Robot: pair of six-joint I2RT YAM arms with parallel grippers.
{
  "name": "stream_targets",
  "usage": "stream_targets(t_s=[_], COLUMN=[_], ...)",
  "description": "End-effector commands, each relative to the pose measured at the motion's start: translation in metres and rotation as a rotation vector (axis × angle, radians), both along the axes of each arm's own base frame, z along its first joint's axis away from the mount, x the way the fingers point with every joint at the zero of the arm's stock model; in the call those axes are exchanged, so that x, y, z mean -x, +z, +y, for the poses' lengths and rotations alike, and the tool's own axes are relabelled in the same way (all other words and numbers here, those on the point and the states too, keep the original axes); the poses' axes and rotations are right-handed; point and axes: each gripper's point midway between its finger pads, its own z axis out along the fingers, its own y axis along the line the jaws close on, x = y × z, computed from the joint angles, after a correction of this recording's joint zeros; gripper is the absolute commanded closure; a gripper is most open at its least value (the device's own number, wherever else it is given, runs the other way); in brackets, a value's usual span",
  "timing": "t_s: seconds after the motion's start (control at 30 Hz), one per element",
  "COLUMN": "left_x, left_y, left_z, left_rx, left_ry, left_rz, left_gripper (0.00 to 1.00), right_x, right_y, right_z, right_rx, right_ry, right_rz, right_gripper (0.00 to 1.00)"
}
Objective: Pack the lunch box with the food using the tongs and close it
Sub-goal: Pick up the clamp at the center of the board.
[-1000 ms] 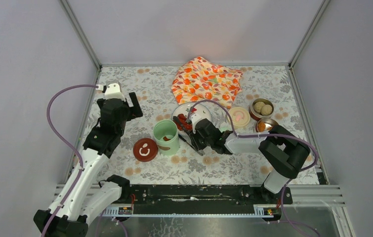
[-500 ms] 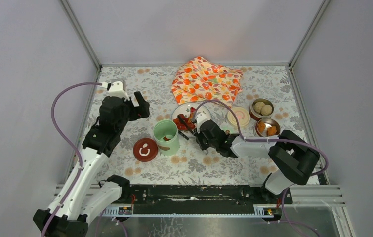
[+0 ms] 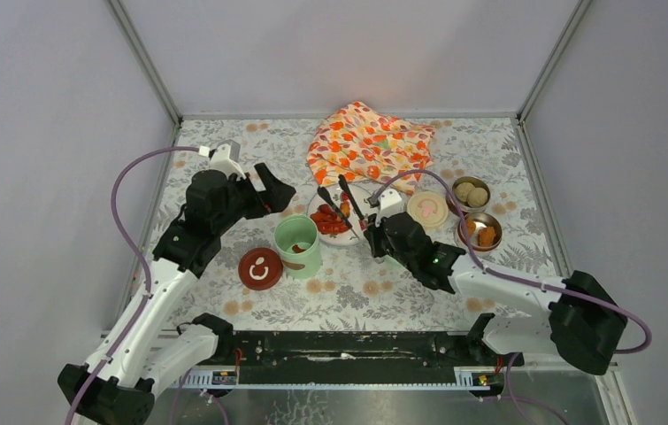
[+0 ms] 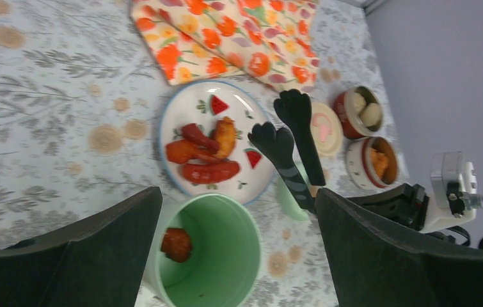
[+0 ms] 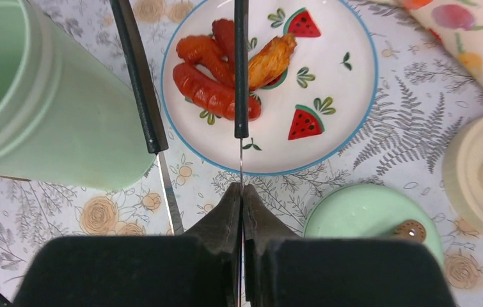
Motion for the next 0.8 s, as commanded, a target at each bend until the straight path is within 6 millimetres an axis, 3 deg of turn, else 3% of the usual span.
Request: stream_targets(t_s=[0.0,0.2,0.4,0.6,0.77], left_x=[0.003,0.009,0.004,0.001,-0.003], left_y=[0.038,0.049,0.048,0.053,0.049], left_z=[-0.03,-0.064,-0.093,-0.125,-0.141], left_rx=[0.188,0.318,0.442,0.497,0.52], left_ry=[-0.066,-0.122,-0.14,-0.191,-0.192], left_rz=[-0.068,-0.069,-0.062,-0.078,-0.074], left_gripper=[0.02,0.03,0.06,0.1,0.14], right_x=[-0.007,0.001,0.003,0.005,0.006], right_y=[0.042,0.086,0.121,0.14,0.141], right_z=[-0.01,-0.011,-0.006,-0.002,0.0], right_rx=[-0.092,-0.198,-0.268,-0.308,-0.312], right_ry=[-0.09,-0.077,-0.036,-0.008,-0.001], right_rz=[-0.059,-0.097,-0.153,-0.176,-0.175], right_gripper=[1.0,1.0,1.0,1.0,1.0])
